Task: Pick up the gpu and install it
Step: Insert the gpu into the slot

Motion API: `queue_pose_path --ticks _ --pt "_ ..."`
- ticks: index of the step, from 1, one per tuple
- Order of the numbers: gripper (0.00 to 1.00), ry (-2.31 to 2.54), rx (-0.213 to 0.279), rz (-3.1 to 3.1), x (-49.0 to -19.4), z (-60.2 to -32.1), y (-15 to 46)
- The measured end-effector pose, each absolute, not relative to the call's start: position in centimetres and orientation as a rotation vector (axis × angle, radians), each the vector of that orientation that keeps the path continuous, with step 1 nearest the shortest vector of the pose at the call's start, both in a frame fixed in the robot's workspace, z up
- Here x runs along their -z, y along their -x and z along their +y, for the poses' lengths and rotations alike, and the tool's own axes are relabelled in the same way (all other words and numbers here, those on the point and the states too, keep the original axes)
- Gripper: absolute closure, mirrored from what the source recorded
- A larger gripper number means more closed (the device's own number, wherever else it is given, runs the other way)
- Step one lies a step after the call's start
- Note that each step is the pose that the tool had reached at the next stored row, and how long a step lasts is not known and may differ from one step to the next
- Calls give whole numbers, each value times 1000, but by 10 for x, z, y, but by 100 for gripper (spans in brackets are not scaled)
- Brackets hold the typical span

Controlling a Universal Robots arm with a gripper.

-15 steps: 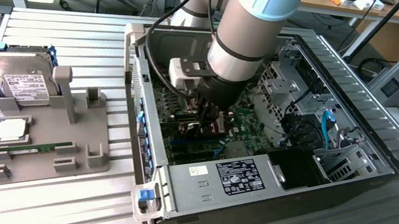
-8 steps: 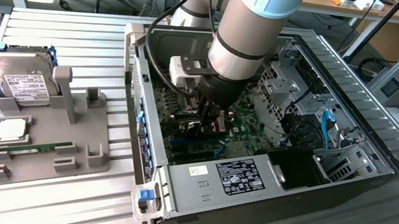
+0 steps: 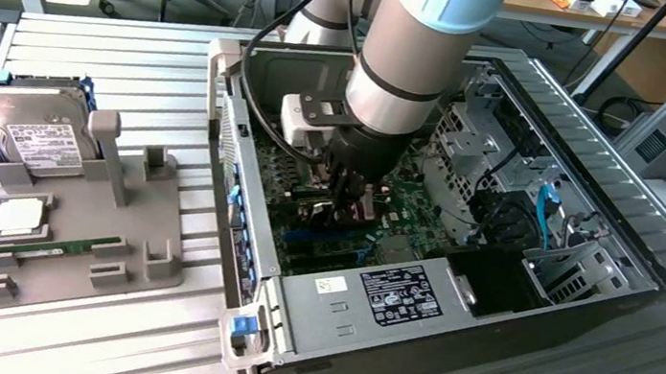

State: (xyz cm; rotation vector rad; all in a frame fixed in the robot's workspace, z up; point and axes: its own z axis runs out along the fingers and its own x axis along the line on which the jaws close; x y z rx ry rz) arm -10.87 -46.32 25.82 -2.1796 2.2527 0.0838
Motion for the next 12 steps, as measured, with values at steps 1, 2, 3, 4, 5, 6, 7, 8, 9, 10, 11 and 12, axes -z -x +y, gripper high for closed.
queue_pose_path --ticks 1,2,3,4,5,6,7,8,9,10,11,12 --pt "73 2180 -84 2253 -258 -463 109" --pt "73 2179 -84 2252 -257 -463 109" --pt "73 2179 -83 2252 -257 -463 109" --pt "73 2179 -82 2252 -255 -463 110" --pt "73 2179 -82 2252 -254 -463 110" --pt "73 2179 -82 2252 -254 -463 111" --pt "73 2179 -82 2252 -254 -463 111" --pt "73 2179 -82 2252 -254 -463 111" --pt "73 2179 -82 2252 -254 -463 111" --pt "73 2179 -82 2252 -253 -463 111" --pt "73 2179 -82 2252 -253 -463 111" --pt "73 2179 -82 2252 -253 -463 111"
